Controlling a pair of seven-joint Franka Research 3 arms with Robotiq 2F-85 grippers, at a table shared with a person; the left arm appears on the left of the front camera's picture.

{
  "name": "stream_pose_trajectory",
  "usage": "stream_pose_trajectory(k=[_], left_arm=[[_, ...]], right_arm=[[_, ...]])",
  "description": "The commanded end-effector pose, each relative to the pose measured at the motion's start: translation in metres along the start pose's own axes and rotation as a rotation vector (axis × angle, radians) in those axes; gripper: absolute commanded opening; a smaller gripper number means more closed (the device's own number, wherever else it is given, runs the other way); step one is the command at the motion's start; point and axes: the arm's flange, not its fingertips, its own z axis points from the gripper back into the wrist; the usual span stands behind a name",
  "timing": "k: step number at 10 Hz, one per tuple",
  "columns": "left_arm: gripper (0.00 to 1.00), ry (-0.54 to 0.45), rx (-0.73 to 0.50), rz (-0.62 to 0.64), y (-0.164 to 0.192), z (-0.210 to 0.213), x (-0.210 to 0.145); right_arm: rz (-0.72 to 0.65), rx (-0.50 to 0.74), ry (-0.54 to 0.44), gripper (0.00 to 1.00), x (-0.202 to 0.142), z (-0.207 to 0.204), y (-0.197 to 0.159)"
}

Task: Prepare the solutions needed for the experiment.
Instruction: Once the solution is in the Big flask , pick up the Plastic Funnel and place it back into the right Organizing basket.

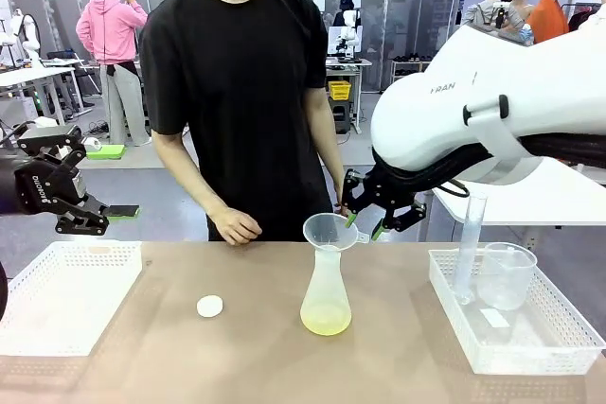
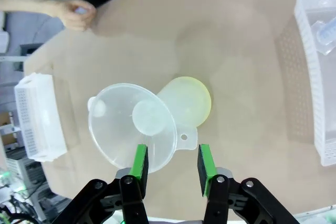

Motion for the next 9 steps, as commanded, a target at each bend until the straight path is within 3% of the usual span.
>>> stream_pose_trajectory(k=[1,3,6,9], left_arm=[[1.00,-0.007,-0.026,0.004,-0.003,-0.003,0.000],[1.00,-0.007,-0.026,0.004,-0.003,-0.003,0.000],[1.00,-0.007,-0.026,0.004,-0.003,-0.003,0.000],[1.00,-0.007,-0.026,0.004,-0.003,-0.003,0.000]], right_arm=[[-0.011,-0.084,-0.021,0.50,0.000,-0.011,0.014],[-0.051,-0.160,-0.051,0.50,-0.008,-0.014,0.022],[-0.048,-0.154,-0.110,0.50,-0.007,-0.025,0.033],[-0.098,-0.156,-0.098,0.50,-0.013,-0.040,0.046]])
